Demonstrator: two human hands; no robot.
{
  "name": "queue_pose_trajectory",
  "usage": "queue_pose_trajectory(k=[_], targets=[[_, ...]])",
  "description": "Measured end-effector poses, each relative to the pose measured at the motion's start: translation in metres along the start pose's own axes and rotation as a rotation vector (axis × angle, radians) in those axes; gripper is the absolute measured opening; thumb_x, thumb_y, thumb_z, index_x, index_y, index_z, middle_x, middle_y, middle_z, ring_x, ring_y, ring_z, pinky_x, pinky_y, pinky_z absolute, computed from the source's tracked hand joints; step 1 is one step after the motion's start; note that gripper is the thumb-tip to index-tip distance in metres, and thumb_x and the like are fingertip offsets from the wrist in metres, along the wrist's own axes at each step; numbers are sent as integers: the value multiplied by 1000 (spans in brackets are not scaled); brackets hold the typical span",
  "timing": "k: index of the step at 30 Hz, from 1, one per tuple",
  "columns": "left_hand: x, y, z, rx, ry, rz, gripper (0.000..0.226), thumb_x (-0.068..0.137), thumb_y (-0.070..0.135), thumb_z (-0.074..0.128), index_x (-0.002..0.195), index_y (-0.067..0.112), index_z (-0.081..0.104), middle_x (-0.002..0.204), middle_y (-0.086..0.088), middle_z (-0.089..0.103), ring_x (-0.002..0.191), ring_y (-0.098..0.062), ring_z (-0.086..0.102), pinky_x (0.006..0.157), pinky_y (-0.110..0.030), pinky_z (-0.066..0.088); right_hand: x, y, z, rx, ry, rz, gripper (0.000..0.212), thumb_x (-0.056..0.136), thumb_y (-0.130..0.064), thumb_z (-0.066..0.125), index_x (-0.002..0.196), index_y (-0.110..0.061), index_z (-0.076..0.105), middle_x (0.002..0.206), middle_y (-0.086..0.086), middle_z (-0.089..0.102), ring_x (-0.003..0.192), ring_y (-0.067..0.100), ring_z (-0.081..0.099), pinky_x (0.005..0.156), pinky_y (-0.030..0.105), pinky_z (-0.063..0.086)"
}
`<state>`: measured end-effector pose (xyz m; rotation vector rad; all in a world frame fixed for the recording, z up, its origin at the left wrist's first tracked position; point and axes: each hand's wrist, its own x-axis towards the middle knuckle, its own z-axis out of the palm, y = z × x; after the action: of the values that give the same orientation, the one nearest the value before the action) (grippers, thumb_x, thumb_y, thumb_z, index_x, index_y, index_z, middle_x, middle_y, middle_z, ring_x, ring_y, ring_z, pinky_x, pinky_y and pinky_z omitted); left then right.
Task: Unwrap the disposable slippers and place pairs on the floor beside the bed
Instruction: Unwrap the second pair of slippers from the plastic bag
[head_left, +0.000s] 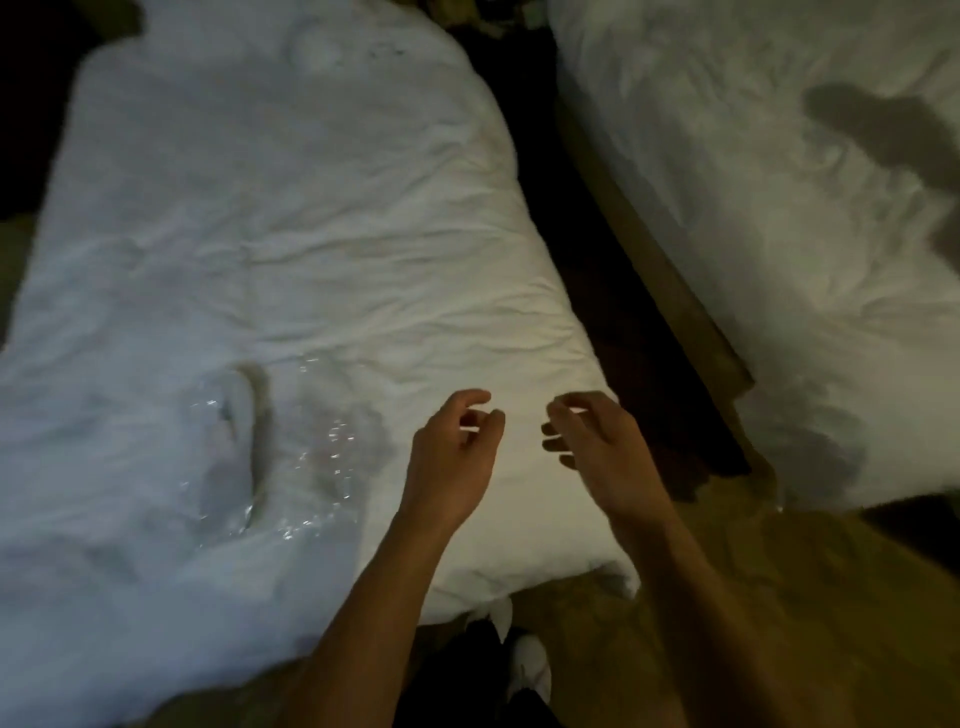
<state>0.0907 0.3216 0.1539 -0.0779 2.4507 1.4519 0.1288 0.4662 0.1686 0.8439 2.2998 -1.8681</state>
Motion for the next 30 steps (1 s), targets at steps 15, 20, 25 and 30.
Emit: queue_pose_trajectory(k=[15, 20, 25, 30], targets=[[-54, -140, -169, -166, 490, -307, 30, 96, 31, 58, 124, 21, 60, 118, -2, 69, 96, -11, 63, 74, -12, 44, -52, -27, 215, -108, -496, -47, 21, 94, -32, 60, 111, -21, 62, 101, 5, 72, 84, 14, 72, 88, 40, 57], [-35, -214, -226, -133, 478, -396, 33, 97, 30, 57, 129, 19, 57, 124, -5, 67, 93, -8, 55, 82, -21, 43, -53, -12, 317, -168, -516, 34, 24, 96, -31, 58, 116, -17, 59, 106, 7, 70, 87, 16, 71, 91, 40, 57], [3, -272, -272, -181, 440, -403, 32, 97, 23, 57, 129, 17, 56, 121, -5, 68, 96, -11, 61, 75, -13, 43, -41, 12, 411, -168, -433, 122, 28, 96, -26, 60, 121, -14, 56, 105, 9, 70, 85, 17, 72, 88, 38, 58], [44, -300, -299, -200, 363, -342, 31, 98, 22, 56, 128, 17, 56, 116, 0, 66, 87, -4, 61, 60, -3, 46, -23, 30, 472, -197, -339, 159, 32, 97, -26, 58, 126, -15, 51, 112, 9, 67, 81, 11, 70, 74, 22, 57]])
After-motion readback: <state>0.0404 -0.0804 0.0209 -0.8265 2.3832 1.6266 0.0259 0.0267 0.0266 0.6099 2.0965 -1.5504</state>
